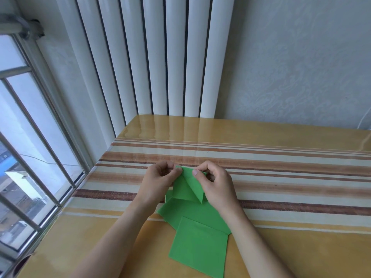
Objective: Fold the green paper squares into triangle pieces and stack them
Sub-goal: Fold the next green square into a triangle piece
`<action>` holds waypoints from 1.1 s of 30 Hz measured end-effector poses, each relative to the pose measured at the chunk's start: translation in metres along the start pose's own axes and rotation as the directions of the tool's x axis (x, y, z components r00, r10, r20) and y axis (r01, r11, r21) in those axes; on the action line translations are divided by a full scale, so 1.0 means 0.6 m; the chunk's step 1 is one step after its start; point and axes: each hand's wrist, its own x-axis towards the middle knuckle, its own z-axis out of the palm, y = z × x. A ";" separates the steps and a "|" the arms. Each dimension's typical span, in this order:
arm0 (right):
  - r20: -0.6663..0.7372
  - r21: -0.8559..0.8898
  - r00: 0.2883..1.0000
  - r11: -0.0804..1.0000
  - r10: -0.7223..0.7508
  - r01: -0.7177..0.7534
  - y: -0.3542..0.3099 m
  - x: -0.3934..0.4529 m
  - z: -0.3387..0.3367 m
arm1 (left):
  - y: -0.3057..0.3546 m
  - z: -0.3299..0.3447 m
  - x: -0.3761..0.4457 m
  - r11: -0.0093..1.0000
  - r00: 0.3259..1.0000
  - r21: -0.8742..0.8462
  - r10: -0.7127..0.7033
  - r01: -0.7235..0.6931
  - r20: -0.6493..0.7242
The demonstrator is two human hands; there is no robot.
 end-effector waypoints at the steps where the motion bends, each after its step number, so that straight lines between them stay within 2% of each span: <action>1: 0.009 0.010 1.000 1.000 0.003 -0.003 0.000 0.000 0.001 | -0.001 -0.001 0.001 1.000 1.000 0.015 -0.001 0.001 0.004; 8: 0.000 0.022 1.000 0.999 0.031 -0.031 -0.001 0.001 0.001 | -0.006 -0.003 0.002 0.999 0.999 0.003 -0.051 0.051 0.008; 12: -0.010 0.037 1.000 0.999 0.023 -0.023 -0.002 0.001 0.002 | -0.003 -0.005 0.004 0.973 0.988 -0.176 -0.136 0.147 0.070; 15: -0.032 0.041 0.999 0.998 0.038 -0.037 -0.003 0.000 -0.001 | 0.008 -0.005 0.003 0.952 0.984 -0.264 -0.127 0.156 0.123; 21: -0.034 0.046 0.998 0.997 0.062 -0.060 -0.003 0.002 -0.002 | 0.001 -0.003 -0.001 0.994 0.995 -0.101 -0.034 0.043 0.091; 26: -0.014 0.046 0.994 0.994 0.105 -0.104 -0.006 0.003 -0.002 | -0.002 -0.006 0.002 0.998 0.998 -0.054 0.042 -0.039 0.053; 33: 0.038 0.169 0.990 0.976 0.133 -0.138 -0.020 -0.005 -0.005 | -0.003 -0.008 0.002 0.995 0.996 -0.041 0.087 -0.086 0.014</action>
